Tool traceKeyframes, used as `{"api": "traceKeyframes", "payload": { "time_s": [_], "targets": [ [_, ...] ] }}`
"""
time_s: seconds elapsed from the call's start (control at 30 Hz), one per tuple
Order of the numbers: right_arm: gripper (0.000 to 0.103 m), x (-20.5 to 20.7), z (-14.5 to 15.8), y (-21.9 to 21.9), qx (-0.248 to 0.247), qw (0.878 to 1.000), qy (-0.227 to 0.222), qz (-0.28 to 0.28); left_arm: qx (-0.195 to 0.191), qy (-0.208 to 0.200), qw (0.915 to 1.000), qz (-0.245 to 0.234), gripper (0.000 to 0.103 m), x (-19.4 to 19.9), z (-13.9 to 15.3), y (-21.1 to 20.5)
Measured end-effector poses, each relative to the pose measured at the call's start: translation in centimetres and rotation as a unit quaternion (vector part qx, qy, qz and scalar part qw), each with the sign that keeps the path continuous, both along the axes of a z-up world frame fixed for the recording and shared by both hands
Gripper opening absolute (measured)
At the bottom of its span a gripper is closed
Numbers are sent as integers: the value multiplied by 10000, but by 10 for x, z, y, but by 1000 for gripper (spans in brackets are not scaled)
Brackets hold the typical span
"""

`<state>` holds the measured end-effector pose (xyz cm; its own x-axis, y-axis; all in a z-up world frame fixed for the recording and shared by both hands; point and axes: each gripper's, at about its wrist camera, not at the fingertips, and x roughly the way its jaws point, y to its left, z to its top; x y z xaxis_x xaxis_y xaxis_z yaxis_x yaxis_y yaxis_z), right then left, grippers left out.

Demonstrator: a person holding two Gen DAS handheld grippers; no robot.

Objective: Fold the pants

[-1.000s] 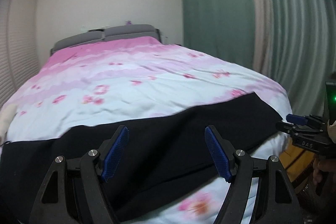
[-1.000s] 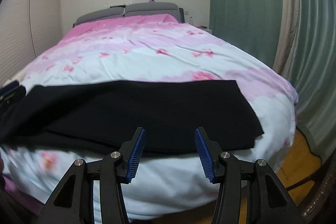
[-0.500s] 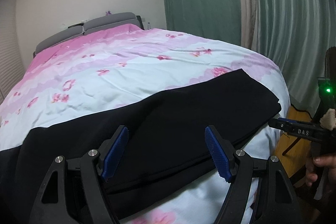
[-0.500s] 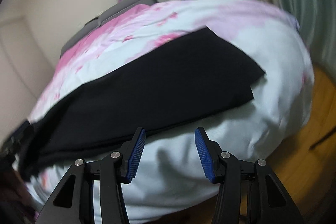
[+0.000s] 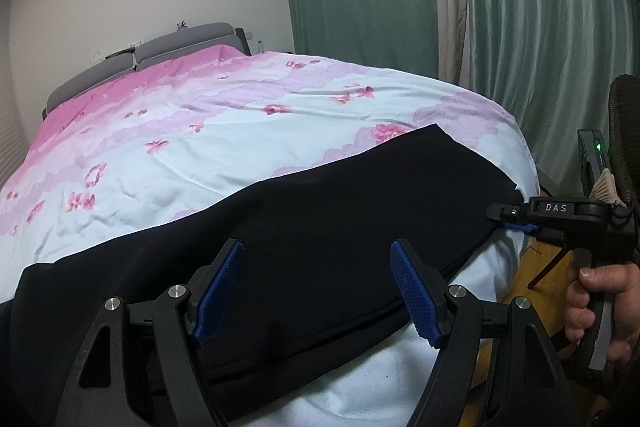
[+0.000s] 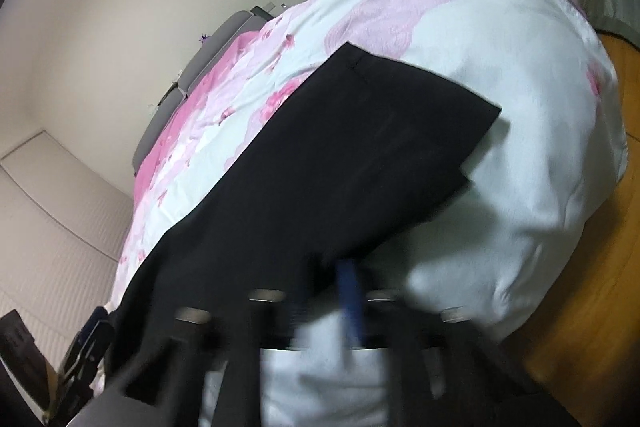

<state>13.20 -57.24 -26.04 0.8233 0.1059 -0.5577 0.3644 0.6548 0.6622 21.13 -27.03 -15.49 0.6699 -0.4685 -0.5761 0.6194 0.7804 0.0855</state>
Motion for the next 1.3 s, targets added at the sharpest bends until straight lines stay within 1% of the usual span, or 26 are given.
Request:
{"api": "traceKeyframes", "payload": {
  "time_s": [0.03, 0.1, 0.17, 0.33, 0.4, 0.47, 0.57, 0.63, 0.7, 0.77, 0.8, 0.83, 0.87, 0.9, 0.97, 1.03, 1.1, 1.13, 1.2, 1.23, 1.3],
  "targets": [
    [6, 1, 4, 0, -91, 9999, 23, -43, 4, 5, 10000, -3, 75, 1, 0, -1],
    [5, 3, 15, 1, -470, 9988, 124, -112, 13, 8, 10000, -7, 75, 1, 0, -2],
    [5, 4, 24, -4, -715, 9971, 149, -203, 8, 9, 10000, -15, 75, 1, 1, -3],
    [4, 10, 47, -40, -936, 9941, 99, -544, -38, 46, 10000, -64, 75, 4, 2, -11],
    [4, 16, 51, -49, -1047, 9929, 168, -538, -55, 9, 9999, -111, 75, 3, 3, -16],
    [4, 26, 46, -54, -1034, 9928, 404, -443, -83, 11, 9998, -174, 75, 2, 3, -22],
    [4, 34, 28, -52, -947, 9917, 820, -294, -87, 52, 9997, -220, 75, 1, 0, -27],
    [5, 36, 22, -49, -876, 9912, 964, -229, -61, 97, 9997, -225, 75, 2, -3, -27],
    [5, 37, 21, -45, -1009, 9883, 1113, -255, -55, 167, 9996, -207, 75, 4, -5, -26],
    [9, 35, 20, -42, -1049, 9851, 1328, -289, -66, 221, 9996, -182, 75, 7, -6, -25],
    [19, 33, 20, -41, -1046, 9836, 1438, -303, -78, 222, 9996, -171, 75, 8, -6, -23],
    [34, 30, 21, -41, -1039, 9810, 1594, -378, -84, 215, 9996, -161, 75, 8, -6, -23],
    [40, 26, 23, -41, -1043, 9792, 1678, -466, -100, 218, 9996, -150, 75, 9, -5, -22],
    [40, 19, 29, -39, -1084, 9780, 1690, -571, -110, 229, 9996, -144, 75, 10, -4, -21],
    [40, 10, 43, -36, -1244, 9775, 1558, -689, -156, 235, 9995, -106, 75, 11, -2, -19],
    [40, 5, 66, -33, -1612, 9744, 1355, -792, -215, 255, 9994, -62, 75, 14, -1, -17],
    [40, 14, 88, -33, -1931, 9734, 1071, -617, -245, 286, 9993, -10, 75, 18, -1, -18],
    [41, 24, 98, -34, -2133, 9711, 980, -434, -275, 320, 9991, 13, 75, 22, 0, -19],
    [47, 52, 111, -37, -2483, 9640, 955, -23, -358, 308, 9989, 44, 75, 26, 3, -23],
    [52, 71, 115, -39, -2680, 9580, 973, 301, -391, 266, 9989, 63, 75, 29, 5, -27],
    [52, 108, 115, -44, -3094, 9414, 1029, 863, -444, 217, 9987, 104, 75, 36, 6, -35]
  ]
}}
